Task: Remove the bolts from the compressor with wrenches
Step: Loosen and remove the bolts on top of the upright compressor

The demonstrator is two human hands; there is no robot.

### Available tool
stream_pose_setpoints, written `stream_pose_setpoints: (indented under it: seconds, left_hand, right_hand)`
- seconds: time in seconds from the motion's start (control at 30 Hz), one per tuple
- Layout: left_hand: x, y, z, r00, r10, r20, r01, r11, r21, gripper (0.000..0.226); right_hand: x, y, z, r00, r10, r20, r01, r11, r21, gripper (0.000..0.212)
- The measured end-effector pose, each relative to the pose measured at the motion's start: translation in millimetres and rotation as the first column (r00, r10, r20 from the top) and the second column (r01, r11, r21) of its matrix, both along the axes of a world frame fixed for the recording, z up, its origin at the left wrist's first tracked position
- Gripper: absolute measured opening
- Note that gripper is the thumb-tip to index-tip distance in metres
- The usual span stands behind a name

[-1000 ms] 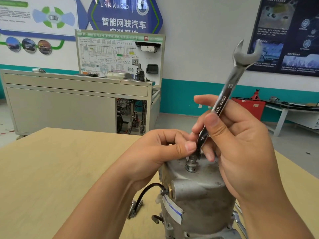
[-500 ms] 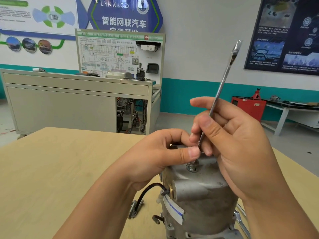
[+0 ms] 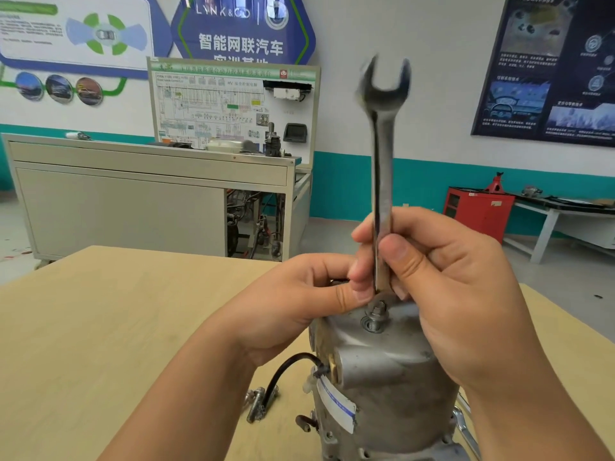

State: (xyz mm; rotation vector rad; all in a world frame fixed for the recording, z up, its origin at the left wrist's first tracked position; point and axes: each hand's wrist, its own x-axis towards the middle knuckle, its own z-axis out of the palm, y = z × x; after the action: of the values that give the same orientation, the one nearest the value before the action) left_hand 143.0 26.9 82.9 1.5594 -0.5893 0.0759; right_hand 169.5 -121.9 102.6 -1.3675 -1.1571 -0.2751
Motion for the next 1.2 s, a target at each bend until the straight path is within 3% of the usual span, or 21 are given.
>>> stream_pose_setpoints:
  seconds: [0.17, 0.43, 0.57, 0.73, 0.87, 1.07, 1.2]
  left_hand:
    - [-1.7, -2.9, 3.6, 1.000, -0.011, 0.017, 0.010, 0.999, 0.049, 0.028]
    - [3.4, -8.4, -0.1, 0.998, 0.065, 0.017, -0.064, 0.996, -0.064, 0.017]
    - [0.5, -6.3, 0.8, 0.998, 0.057, -0.014, -0.057, 0.996, -0.074, 0.043]
    - [-2.6, -2.7, 1.3, 0.999, 0.038, -0.029, -0.038, 0.999, 0.014, 0.015]
    - [-4.1, 0.2, 3.1, 0.999, -0.015, -0.043, 0.016, 1.000, 0.015, 0.021]
    - [0.1, -2.0, 0.0, 0.999, 0.037, -0.024, -0.037, 0.999, 0.025, 0.013]
    - [-0.4, -5.3, 1.5, 0.999, 0.047, -0.026, -0.047, 0.999, 0.005, 0.008]
  right_hand:
    - [0.2, -0.3, -0.3, 0.998, 0.058, -0.033, -0.058, 0.998, 0.009, 0.020]
    - [-0.8, 0.5, 2.0, 0.991, 0.091, -0.100, -0.082, 0.992, 0.091, 0.028]
    - [0.0, -0.2, 1.4, 0.987, 0.099, -0.123, -0.079, 0.985, 0.156, 0.023]
    - [-1.7, -0.3, 3.1, 0.983, 0.122, -0.138, -0.102, 0.984, 0.148, 0.019]
    - [-1.6, -0.1, 3.6, 0.976, 0.143, -0.163, -0.118, 0.981, 0.154, 0.020]
    - [1.4, -3.3, 3.6, 0.933, 0.226, -0.280, -0.178, 0.966, 0.186, 0.021]
    - [0.5, -1.3, 3.9, 0.958, 0.141, -0.248, -0.102, 0.981, 0.163, 0.017]
